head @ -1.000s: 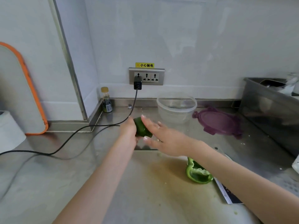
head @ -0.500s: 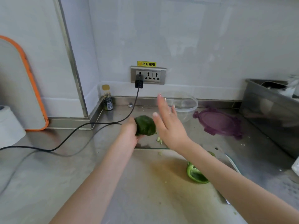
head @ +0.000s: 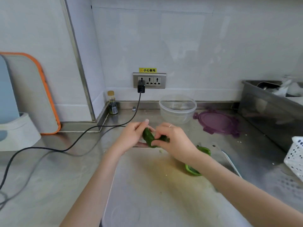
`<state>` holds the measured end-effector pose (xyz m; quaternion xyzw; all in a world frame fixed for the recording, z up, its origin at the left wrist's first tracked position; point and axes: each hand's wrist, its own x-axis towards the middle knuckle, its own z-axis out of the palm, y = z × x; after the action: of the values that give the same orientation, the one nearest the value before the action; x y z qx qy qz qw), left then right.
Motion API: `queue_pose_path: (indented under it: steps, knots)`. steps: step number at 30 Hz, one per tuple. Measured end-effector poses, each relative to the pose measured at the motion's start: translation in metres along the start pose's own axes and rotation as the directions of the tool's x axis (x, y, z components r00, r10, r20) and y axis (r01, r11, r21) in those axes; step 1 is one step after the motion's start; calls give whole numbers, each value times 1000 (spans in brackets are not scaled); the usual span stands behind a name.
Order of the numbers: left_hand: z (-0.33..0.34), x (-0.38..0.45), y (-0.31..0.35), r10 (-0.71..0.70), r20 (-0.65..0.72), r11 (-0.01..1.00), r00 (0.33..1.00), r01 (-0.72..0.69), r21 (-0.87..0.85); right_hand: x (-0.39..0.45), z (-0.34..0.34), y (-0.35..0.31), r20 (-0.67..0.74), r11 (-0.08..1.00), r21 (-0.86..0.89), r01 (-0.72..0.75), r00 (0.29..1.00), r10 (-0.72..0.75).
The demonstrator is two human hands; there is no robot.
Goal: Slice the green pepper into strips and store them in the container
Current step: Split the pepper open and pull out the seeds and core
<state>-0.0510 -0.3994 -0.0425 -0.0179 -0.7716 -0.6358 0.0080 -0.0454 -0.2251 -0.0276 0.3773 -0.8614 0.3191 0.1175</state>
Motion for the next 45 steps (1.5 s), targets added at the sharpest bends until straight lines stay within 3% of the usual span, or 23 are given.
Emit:
queue_pose_path:
  steps: [2,4,6,9,10,12,14,15,18,21,24,26,28,30,32,33,35,37,40,45]
  knots:
    - [-2,-13,-12,-2,17,985,1000,-1,170,-18,16,-5,133,988,-97,122,985,-109]
    - [-2,-26,-25,43,39,956,998,-52,289,-31,23,-8,324,980,-125,153,940,-105]
    - [0,-37,-31,114,34,948,993,-119,296,-36,13,-12,254,996,-80,32,967,-10]
    - [6,-50,-29,168,-41,960,985,-153,236,-38,-22,-7,-110,986,-25,-164,981,160]
    - [8,-53,-27,177,-69,953,982,-153,261,-41,-34,1,-142,972,-61,-226,966,215]
    - [13,-58,-20,222,-118,907,968,-161,389,-48,-51,19,-1,916,-188,-353,933,360]
    - [21,-63,-13,354,-134,778,926,-212,591,-60,-53,30,185,873,-264,-410,867,463]
    - [26,-67,-9,426,-126,697,896,-236,677,-66,-50,31,212,871,-267,-413,856,471]
    - [50,-78,9,586,-37,546,809,-360,757,-75,-43,32,72,889,-225,-398,904,422]
    - [79,-87,23,548,18,596,836,-405,693,-74,-47,29,-59,903,-34,-429,903,426]
    - [106,-85,29,327,7,735,945,-259,626,-74,-51,21,-118,877,196,-439,877,466]
    - [119,-82,29,112,13,939,994,-110,327,-75,-49,20,-160,853,253,-457,850,502]
    - [125,-75,26,-64,0,997,998,64,-49,-79,-48,19,-217,849,280,-448,832,510]
    - [129,-69,16,-162,-20,947,987,150,-284,-85,-45,20,-242,915,134,-381,882,403]
    - [133,-66,8,-136,-76,950,988,108,-293,-92,-40,23,-249,923,-290,-252,951,182]
    - [135,-66,5,-105,-106,963,989,74,-260,-93,-37,26,-222,853,-492,-173,973,69]
    - [137,-64,-1,-47,-140,988,989,25,-150,-90,-35,25,-76,693,-718,-64,997,13]
    - [137,-65,-5,9,-166,999,986,-15,-36,-83,-32,22,35,622,-782,-45,993,116]
    - [137,-65,-8,14,-171,1000,985,-12,14,-71,-34,24,38,535,-841,-84,976,214]
    - [137,-59,-18,13,-157,996,988,1,88,-70,-27,25,228,477,-868,133,963,146]
